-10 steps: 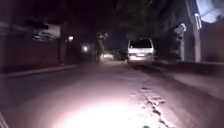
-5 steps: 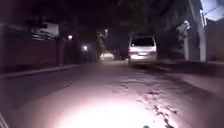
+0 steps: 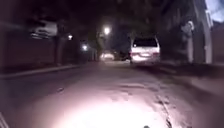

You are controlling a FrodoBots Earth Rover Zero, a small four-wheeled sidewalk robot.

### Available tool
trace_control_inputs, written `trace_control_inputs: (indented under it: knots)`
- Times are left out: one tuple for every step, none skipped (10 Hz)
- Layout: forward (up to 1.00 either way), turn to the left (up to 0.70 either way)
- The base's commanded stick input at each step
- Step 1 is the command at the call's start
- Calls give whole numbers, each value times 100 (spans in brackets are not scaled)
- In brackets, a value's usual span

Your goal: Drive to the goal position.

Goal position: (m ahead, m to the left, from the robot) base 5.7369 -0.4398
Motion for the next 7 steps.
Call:
trace_control_inputs:
  knots:
    - [70,0]
    - [70,0]
    - [70,0]
    - [70,0]
    - [70,0]
    - [70,0]
    - [70,0]
